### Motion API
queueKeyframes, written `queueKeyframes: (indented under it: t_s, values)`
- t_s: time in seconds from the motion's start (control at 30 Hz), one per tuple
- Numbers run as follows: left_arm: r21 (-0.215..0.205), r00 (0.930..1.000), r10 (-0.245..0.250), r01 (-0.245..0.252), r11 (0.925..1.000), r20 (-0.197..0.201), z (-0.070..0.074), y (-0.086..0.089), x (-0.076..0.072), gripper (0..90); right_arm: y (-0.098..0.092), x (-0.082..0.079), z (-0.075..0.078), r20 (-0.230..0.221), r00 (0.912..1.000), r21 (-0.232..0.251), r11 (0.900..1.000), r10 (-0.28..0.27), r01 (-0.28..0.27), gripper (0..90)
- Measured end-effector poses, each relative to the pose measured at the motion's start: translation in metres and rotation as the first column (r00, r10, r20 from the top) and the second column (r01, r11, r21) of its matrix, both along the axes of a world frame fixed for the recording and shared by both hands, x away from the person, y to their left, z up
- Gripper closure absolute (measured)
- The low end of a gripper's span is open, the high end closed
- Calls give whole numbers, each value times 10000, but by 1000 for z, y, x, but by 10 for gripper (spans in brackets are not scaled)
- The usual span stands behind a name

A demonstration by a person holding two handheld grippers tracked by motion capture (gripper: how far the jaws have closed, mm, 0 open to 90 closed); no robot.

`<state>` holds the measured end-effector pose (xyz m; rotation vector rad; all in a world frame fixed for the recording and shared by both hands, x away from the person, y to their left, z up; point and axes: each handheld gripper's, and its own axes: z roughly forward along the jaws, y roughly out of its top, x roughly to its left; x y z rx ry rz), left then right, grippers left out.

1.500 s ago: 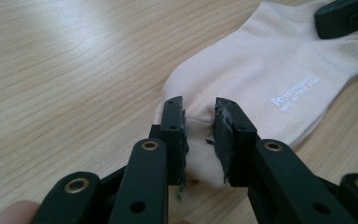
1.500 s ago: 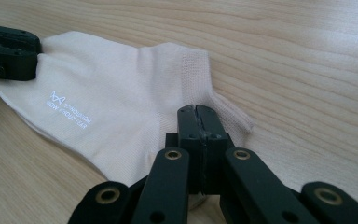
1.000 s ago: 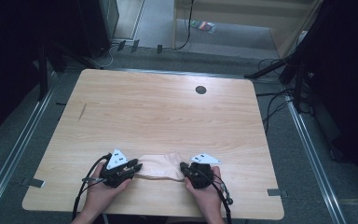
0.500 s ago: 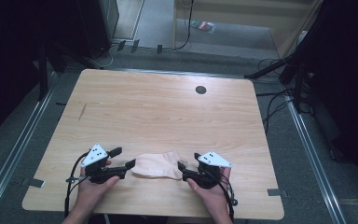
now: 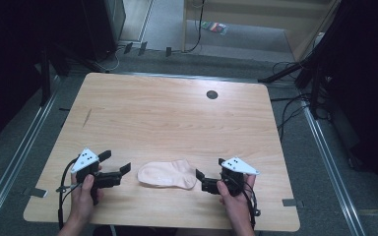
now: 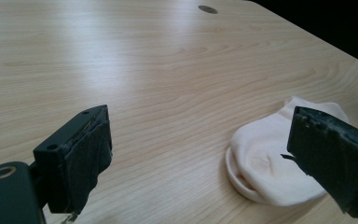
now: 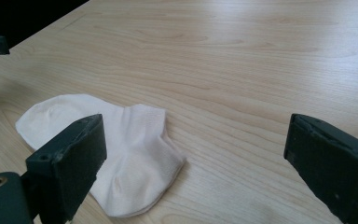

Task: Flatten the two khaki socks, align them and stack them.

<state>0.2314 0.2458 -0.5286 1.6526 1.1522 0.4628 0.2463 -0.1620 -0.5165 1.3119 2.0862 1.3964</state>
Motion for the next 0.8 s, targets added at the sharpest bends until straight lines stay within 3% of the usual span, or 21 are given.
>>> queueKeyframes:
  t_s: [0.23, 0.47, 0.8]
  values:
    - [79, 9989, 449, -448, 9990, -116, 0, 17, 0, 67, -13, 0, 2, 95, 9995, -49, 9995, -314, 314, 57]
    - [649, 9970, 738, -722, 9953, -235, -6, 33, -5, 67, -29, -1, 0, 102, 9985, -97, 9985, -530, 531, 58]
    - [753, 9932, 1126, -1101, 9911, -302, -9, 52, -11, 67, -53, -7, -6, 43, 9953, -107, 9952, -967, 968, 60]
